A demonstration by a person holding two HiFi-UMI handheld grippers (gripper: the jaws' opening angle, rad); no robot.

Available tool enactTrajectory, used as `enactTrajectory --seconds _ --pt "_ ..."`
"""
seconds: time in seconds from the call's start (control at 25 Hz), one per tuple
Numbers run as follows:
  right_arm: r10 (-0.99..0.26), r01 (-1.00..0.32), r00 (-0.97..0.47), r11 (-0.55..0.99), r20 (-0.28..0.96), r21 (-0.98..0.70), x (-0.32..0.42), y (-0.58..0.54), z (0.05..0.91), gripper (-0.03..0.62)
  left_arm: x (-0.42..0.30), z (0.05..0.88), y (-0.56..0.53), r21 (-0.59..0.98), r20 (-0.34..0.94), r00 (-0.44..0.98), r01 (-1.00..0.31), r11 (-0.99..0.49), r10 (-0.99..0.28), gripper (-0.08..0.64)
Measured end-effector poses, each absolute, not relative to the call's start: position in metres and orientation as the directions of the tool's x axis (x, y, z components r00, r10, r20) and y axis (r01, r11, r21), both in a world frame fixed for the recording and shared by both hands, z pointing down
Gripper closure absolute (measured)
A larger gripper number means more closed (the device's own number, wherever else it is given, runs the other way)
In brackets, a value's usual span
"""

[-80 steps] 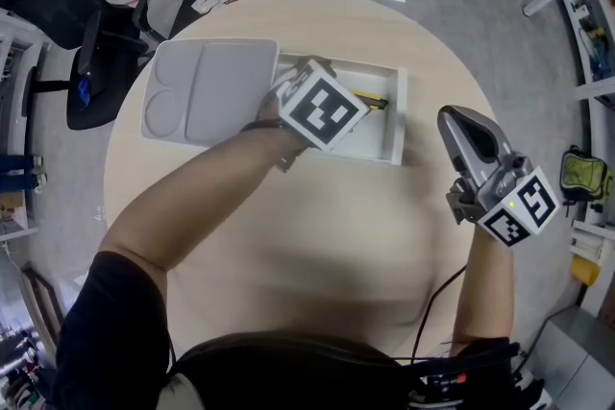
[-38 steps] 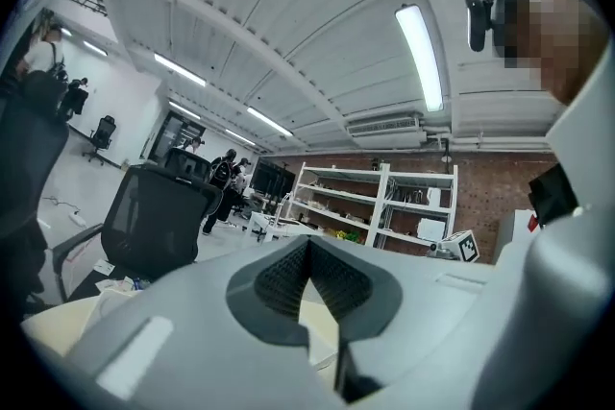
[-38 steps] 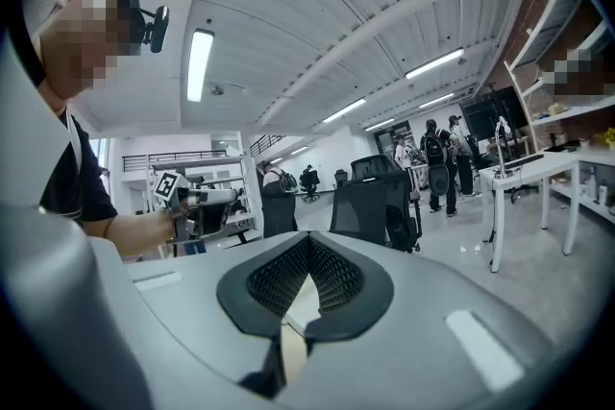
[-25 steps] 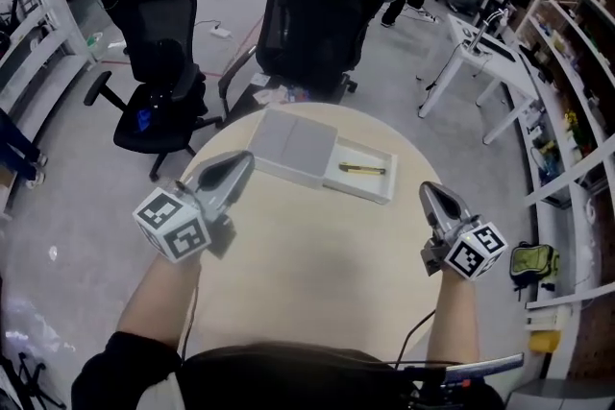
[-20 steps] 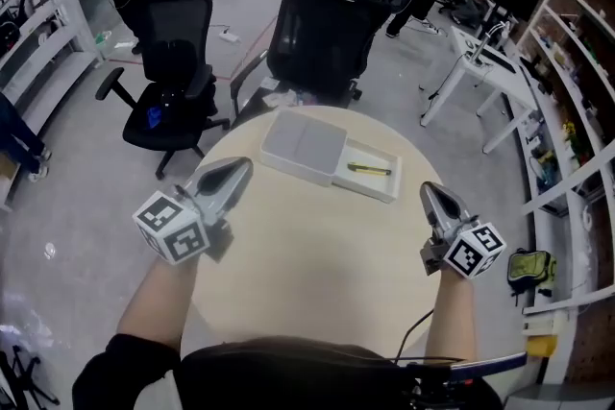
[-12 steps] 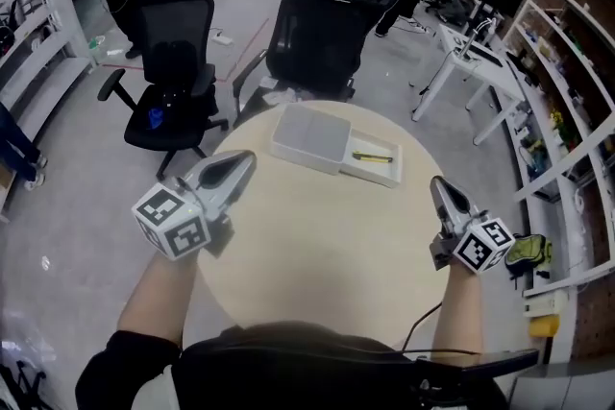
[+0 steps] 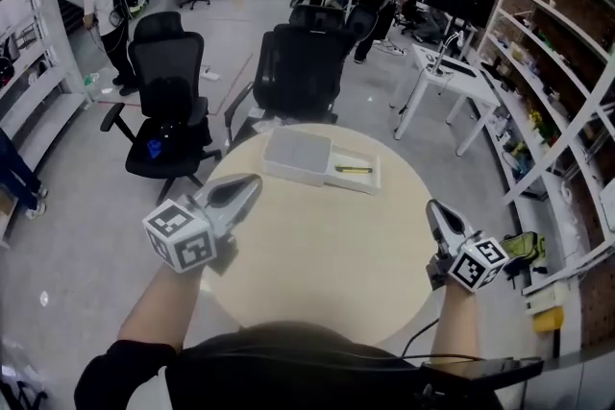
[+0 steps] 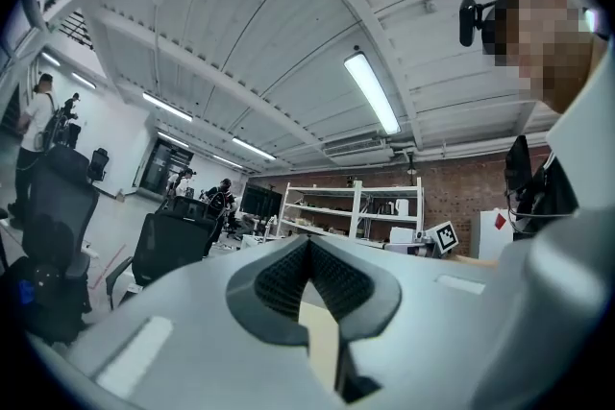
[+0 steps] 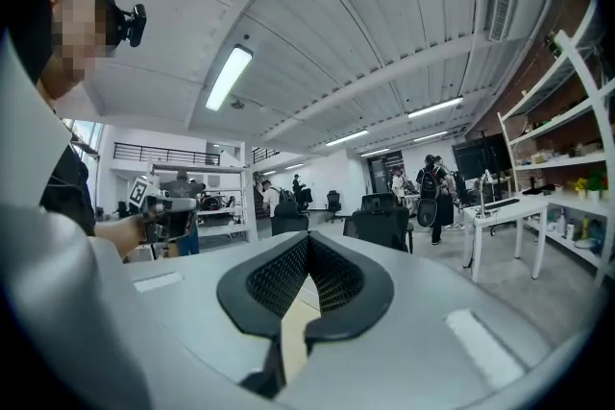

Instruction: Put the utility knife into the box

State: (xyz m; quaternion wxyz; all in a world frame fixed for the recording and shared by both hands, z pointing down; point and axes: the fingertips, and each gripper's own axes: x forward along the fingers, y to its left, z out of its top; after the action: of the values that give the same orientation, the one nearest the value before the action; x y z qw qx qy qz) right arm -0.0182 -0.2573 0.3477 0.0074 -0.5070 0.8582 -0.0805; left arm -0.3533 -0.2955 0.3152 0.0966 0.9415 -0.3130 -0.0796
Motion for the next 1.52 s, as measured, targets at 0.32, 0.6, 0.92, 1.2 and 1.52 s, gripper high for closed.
enactTrajectory --seconds 0.32,0.6,0.92,1.2,1.52 --pt "-0.768 -0.768 -0.634 0.610 0.092 -0.195 0.024 -0.187 0.365 0.578 -0.283 0.310 -0.204 0.293 -0.089 0.725 -0.636 -0.714 -0.683 0.561" --pt "-0.744 -0.744 -0.660 0.628 0.105 -0.226 0.028 -0.167 0.368 0.578 -0.263 0.302 -0.176 0.305 -0.089 0.724 -0.634 -0.711 -0.684 0.561" --pt "-0.806 -0.798 -0.586 0.557 0.079 -0.229 0.003 -0.166 0.358 0.580 -0.283 0.290 -0.193 0.279 -0.096 0.781 -0.574 -0.770 -0.617 0.561" --pt "-0.824 -0.820 -0.559 0.534 0.088 -0.208 -0.006 -0.170 0.359 0.580 -0.291 0.293 -0.206 0.289 -0.102 0.800 -0.545 -0.787 -0.591 0.561" --pt "-0.825 -0.823 -0.557 0.533 0.095 -0.197 -0.006 -0.178 0.355 0.580 -0.298 0.298 -0.212 0.303 -0.112 0.792 -0.548 -0.780 -0.600 0.561"
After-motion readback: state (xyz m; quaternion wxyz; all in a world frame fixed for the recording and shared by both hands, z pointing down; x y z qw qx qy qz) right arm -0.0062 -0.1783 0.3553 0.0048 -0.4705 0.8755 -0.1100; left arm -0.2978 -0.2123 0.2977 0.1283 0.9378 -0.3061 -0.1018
